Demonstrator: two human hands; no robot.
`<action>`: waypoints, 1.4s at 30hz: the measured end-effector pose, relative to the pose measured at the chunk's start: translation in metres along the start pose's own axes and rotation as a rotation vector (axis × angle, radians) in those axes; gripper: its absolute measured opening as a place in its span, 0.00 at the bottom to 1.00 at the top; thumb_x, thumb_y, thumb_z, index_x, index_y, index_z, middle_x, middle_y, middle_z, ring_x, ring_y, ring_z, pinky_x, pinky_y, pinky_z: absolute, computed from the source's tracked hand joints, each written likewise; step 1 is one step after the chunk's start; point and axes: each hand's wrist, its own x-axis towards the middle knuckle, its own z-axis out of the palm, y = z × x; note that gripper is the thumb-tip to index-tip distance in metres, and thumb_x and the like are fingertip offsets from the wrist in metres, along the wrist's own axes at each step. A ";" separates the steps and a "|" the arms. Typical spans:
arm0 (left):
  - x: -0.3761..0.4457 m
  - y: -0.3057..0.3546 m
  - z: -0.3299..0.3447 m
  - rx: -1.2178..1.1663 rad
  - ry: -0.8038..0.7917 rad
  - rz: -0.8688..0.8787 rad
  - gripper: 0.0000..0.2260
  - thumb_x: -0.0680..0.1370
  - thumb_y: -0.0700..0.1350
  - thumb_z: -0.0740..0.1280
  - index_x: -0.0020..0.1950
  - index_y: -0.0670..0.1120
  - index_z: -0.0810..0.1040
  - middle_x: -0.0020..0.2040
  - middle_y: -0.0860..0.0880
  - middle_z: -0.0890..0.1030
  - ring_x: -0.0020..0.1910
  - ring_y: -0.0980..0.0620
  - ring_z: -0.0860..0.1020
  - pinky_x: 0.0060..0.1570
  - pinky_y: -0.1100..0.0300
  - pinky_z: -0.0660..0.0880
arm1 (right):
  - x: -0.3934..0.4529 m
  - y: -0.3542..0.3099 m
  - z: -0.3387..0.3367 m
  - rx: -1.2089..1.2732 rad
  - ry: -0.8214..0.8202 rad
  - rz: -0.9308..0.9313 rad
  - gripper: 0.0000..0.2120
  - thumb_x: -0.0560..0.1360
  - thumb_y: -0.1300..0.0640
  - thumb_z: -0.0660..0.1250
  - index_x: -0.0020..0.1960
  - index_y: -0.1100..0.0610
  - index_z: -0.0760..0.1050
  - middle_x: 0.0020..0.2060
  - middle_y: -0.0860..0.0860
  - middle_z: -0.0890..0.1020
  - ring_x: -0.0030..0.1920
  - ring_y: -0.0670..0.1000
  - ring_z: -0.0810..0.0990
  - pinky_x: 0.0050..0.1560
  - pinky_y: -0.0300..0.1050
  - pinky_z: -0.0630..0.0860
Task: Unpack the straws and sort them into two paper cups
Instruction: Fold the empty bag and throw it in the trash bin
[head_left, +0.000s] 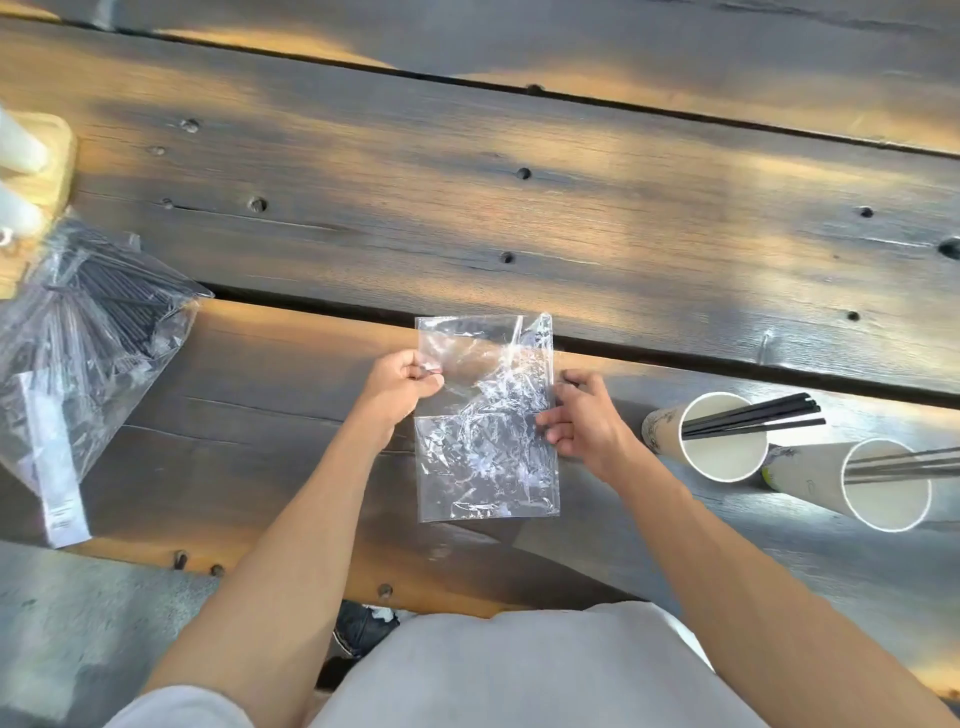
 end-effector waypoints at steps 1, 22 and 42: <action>-0.001 -0.001 -0.001 -0.012 -0.012 0.007 0.06 0.76 0.36 0.71 0.46 0.46 0.79 0.47 0.48 0.84 0.45 0.52 0.78 0.40 0.60 0.72 | 0.000 -0.001 0.000 0.043 -0.040 0.007 0.10 0.82 0.55 0.57 0.63 0.51 0.63 0.31 0.56 0.81 0.23 0.52 0.70 0.24 0.40 0.61; -0.032 -0.024 -0.015 -0.448 -0.104 -0.104 0.29 0.83 0.63 0.53 0.55 0.38 0.78 0.61 0.41 0.81 0.61 0.44 0.80 0.61 0.43 0.77 | 0.008 -0.002 -0.012 -0.029 -0.144 0.014 0.32 0.82 0.36 0.46 0.48 0.60 0.77 0.54 0.63 0.84 0.54 0.61 0.84 0.52 0.53 0.78; -0.061 -0.053 0.015 0.292 0.141 0.207 0.12 0.74 0.35 0.70 0.53 0.49 0.80 0.57 0.52 0.75 0.56 0.53 0.74 0.53 0.64 0.69 | -0.001 0.022 -0.027 -0.564 0.118 -0.292 0.10 0.76 0.56 0.64 0.46 0.58 0.83 0.38 0.53 0.83 0.40 0.52 0.79 0.46 0.49 0.76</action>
